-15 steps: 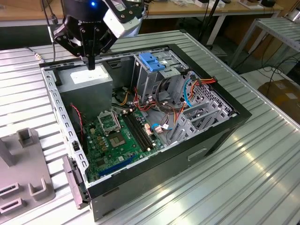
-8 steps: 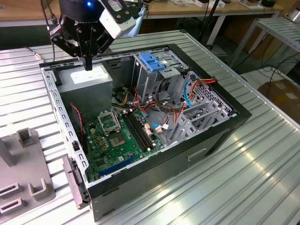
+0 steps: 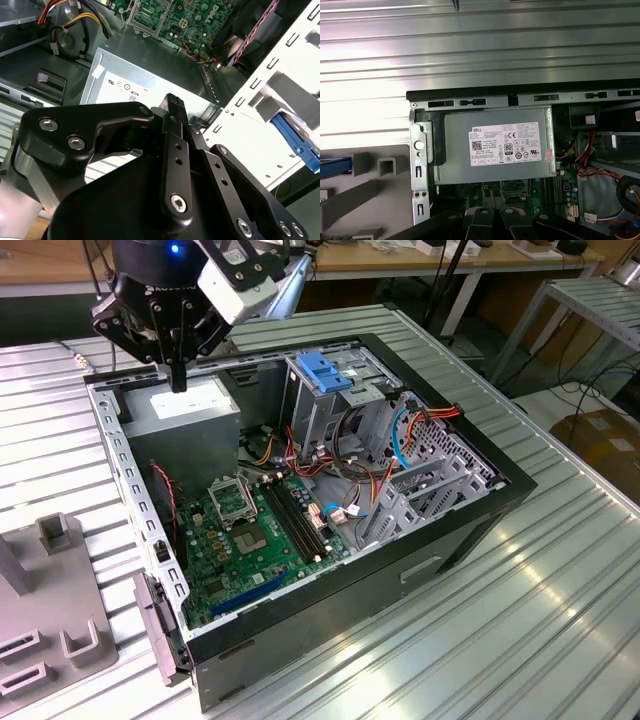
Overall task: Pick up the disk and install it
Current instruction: 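Reach for the disk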
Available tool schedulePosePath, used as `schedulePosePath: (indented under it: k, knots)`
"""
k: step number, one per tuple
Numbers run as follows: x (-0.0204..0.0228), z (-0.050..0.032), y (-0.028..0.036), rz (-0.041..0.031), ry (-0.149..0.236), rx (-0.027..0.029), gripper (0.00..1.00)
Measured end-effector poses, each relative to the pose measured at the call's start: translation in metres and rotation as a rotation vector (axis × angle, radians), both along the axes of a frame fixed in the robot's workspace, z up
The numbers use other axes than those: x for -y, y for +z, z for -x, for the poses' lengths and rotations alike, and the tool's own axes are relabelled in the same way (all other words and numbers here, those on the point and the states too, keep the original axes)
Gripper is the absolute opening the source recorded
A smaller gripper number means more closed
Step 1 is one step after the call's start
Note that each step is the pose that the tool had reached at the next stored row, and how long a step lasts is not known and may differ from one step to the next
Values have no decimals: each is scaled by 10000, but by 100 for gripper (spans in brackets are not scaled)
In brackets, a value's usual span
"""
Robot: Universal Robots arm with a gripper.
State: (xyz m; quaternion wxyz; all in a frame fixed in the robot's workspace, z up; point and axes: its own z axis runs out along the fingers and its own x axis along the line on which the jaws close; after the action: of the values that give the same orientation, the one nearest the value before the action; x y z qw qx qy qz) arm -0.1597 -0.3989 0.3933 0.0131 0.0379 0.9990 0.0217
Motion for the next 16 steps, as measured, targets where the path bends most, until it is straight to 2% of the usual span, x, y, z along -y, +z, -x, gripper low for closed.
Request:
schedulePosePath:
  k: [16]
  knots:
    - [0,172,1,1,0,-1,10]
